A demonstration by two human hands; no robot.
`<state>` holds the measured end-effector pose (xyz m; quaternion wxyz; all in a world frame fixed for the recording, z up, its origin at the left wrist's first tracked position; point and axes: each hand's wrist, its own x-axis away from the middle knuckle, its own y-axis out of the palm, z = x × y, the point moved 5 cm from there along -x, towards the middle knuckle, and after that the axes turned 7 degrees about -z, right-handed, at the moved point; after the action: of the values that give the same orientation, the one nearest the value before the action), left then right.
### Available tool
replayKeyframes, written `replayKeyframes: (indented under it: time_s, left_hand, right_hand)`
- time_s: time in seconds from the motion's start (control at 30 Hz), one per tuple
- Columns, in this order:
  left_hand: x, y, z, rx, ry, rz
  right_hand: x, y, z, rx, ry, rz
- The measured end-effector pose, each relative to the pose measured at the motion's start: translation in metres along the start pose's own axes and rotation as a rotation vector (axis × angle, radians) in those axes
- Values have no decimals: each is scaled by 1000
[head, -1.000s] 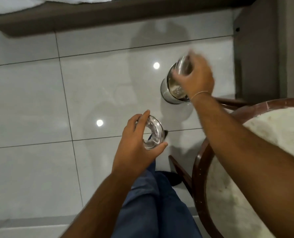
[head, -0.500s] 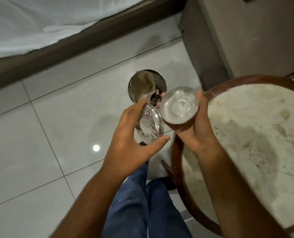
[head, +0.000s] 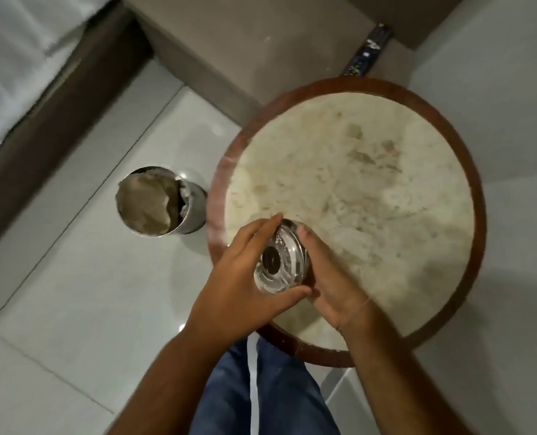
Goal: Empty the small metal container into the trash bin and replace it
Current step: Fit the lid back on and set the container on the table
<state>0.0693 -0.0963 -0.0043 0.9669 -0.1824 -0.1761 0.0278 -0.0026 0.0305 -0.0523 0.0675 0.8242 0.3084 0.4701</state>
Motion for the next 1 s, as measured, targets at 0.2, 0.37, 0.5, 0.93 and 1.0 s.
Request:
replayKeyframes:
  time_s: [0.2, 0.37, 0.5, 0.93, 1.0]
  left_hand:
    - [-40, 53, 21, -57, 11, -163]
    - [-65, 94, 29, -127, 10, -316]
    - [-84, 121, 25, -375, 30, -339]
    - [-130, 169, 19, -940, 33, -241]
    - [-127, 171, 16, -944, 23, -235]
  right_hand:
    - [33, -55, 2, -126, -61, 230]
    - [53, -87, 16, -288, -81, 262]
    - [67, -123, 33, -231, -68, 448]
    - [119, -170, 84, -373, -115, 694]
    - [120, -170, 77, -316, -121, 704]
